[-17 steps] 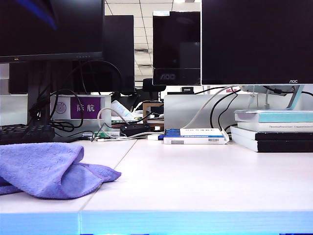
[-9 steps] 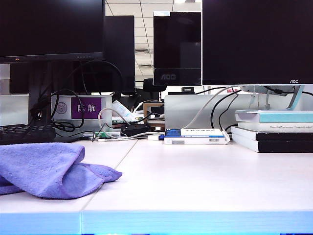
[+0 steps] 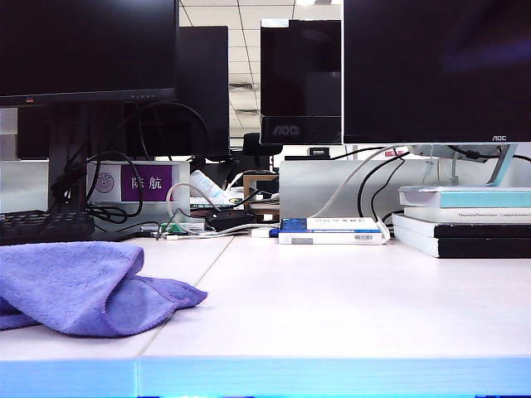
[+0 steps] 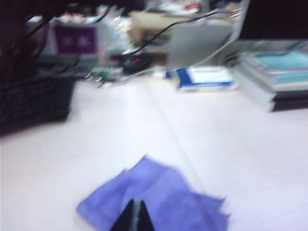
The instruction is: Wipe the table from front to back using the rag.
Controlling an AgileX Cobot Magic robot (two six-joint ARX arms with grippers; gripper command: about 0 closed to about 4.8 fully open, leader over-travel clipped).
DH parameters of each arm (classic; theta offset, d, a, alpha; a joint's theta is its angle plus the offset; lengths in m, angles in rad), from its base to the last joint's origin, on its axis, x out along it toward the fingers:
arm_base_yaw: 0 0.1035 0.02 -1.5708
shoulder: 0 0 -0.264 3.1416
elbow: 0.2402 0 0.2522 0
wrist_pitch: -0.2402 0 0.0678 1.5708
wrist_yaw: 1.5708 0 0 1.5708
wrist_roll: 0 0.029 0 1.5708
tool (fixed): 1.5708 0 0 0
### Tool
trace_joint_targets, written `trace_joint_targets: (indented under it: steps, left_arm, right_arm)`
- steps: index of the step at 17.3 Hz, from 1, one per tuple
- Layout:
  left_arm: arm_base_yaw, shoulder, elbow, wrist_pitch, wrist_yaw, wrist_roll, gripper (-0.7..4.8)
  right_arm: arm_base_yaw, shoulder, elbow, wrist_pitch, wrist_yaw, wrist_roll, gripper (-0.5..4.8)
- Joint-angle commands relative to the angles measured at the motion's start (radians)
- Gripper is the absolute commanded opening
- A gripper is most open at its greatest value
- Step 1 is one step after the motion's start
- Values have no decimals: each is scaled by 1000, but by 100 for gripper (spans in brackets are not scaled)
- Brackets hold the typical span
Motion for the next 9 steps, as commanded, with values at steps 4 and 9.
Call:
trace_joint_targets:
  steps: [4,9]
  left_arm:
    - [-1,-1,-203,237,84,-40,-6]
    - [-1,-1,-368,461,72,-58,-6]
  right_arm:
    - [-1,-16,-130,39,14,10,-1]
    - [-1,-17,-148,-15,3,10,-1]
